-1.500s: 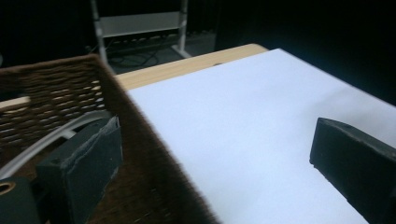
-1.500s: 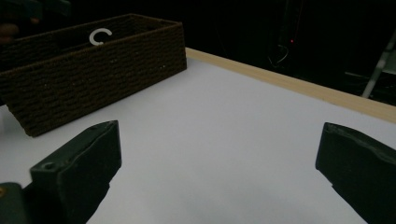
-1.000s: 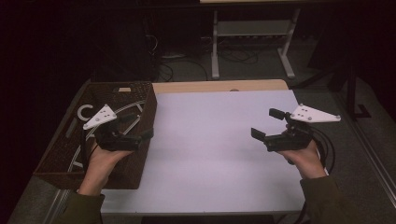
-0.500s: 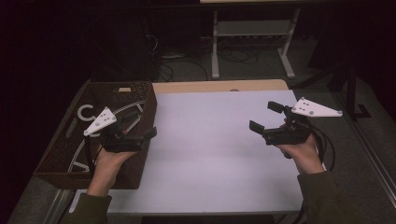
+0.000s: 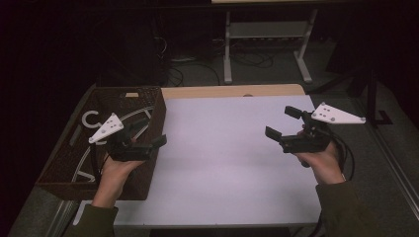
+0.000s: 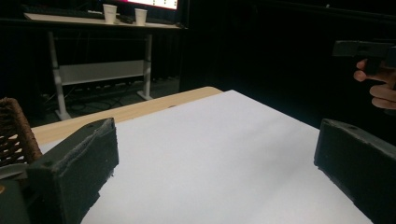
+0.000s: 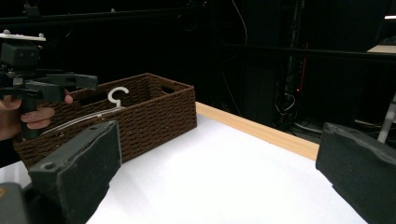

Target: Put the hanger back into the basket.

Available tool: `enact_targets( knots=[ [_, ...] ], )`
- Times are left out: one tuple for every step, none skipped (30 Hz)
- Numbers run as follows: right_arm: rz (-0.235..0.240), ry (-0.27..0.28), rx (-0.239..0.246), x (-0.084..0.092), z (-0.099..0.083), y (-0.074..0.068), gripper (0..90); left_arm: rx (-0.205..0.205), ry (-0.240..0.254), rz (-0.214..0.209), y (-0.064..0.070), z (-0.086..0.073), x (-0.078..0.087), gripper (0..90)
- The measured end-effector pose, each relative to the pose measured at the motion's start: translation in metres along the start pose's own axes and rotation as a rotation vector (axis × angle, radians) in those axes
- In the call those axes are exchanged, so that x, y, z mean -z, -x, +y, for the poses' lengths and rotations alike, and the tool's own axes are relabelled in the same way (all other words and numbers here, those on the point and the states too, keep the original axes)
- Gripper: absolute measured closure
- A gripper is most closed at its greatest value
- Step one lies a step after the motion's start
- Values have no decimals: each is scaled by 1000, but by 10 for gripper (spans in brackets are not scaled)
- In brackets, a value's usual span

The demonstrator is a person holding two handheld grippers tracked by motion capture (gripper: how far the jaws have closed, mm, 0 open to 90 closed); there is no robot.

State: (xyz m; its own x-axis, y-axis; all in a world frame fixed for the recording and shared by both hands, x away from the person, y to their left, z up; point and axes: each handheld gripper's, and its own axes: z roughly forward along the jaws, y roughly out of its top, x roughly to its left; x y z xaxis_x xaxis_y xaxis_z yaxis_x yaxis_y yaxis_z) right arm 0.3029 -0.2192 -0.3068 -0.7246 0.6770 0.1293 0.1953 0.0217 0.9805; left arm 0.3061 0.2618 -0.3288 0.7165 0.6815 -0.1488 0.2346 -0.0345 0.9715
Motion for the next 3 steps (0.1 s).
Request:
enact_targets(
  knots=[
    [0, 0, 0, 0, 0, 0, 0, 1, 1, 0, 0, 0, 0, 0],
    [1, 0, -1, 0, 0, 0, 0, 0, 1, 1, 0, 0, 0, 0],
    [-1, -1, 3, 0, 0, 0, 0, -2, 0, 3, 1, 0, 0, 0]
  ],
)
